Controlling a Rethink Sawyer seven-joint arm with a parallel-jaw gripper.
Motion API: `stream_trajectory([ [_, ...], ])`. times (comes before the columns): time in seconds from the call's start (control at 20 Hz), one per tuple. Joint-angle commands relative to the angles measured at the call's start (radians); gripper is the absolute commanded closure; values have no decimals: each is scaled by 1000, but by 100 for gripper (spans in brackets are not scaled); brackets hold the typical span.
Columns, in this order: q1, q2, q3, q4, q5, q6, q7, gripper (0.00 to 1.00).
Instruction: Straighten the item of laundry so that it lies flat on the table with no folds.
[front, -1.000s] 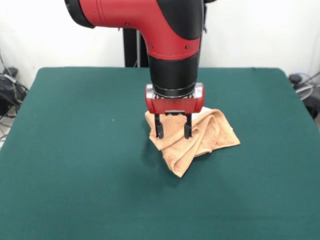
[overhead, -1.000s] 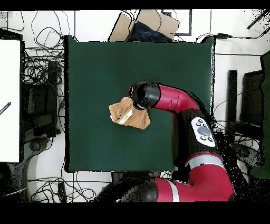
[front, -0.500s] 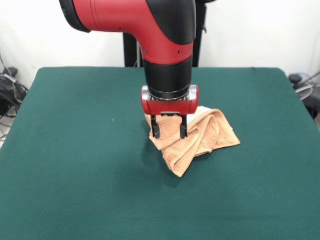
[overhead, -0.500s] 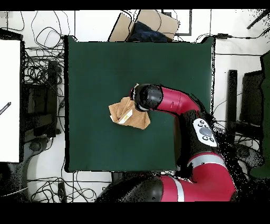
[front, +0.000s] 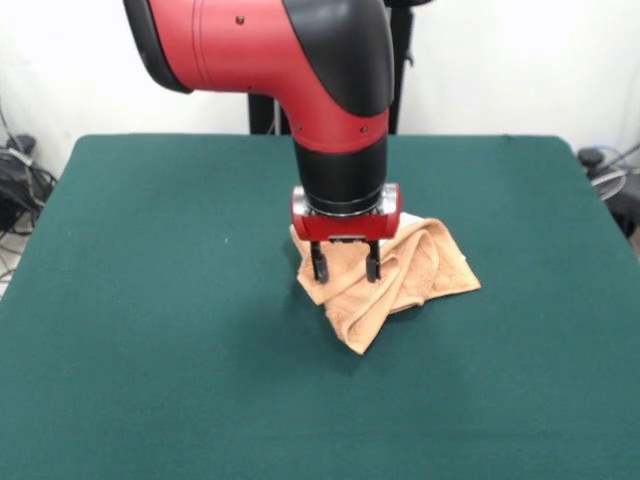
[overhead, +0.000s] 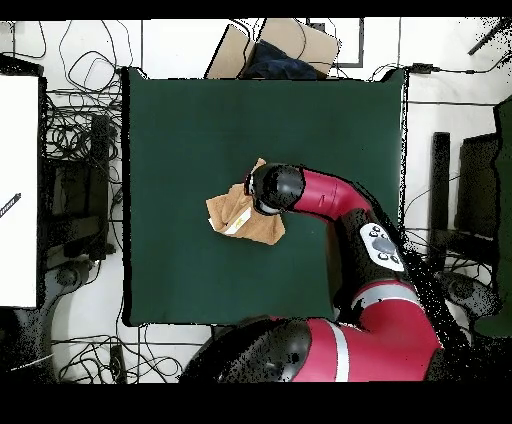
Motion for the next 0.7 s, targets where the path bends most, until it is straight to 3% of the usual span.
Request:
stream_trajectory([
  [0.05, -3, 59, 105, 7, 8, -3, 49, 0],
  [0.7, 7, 49, 89, 4, -11, -17, 48, 0],
])
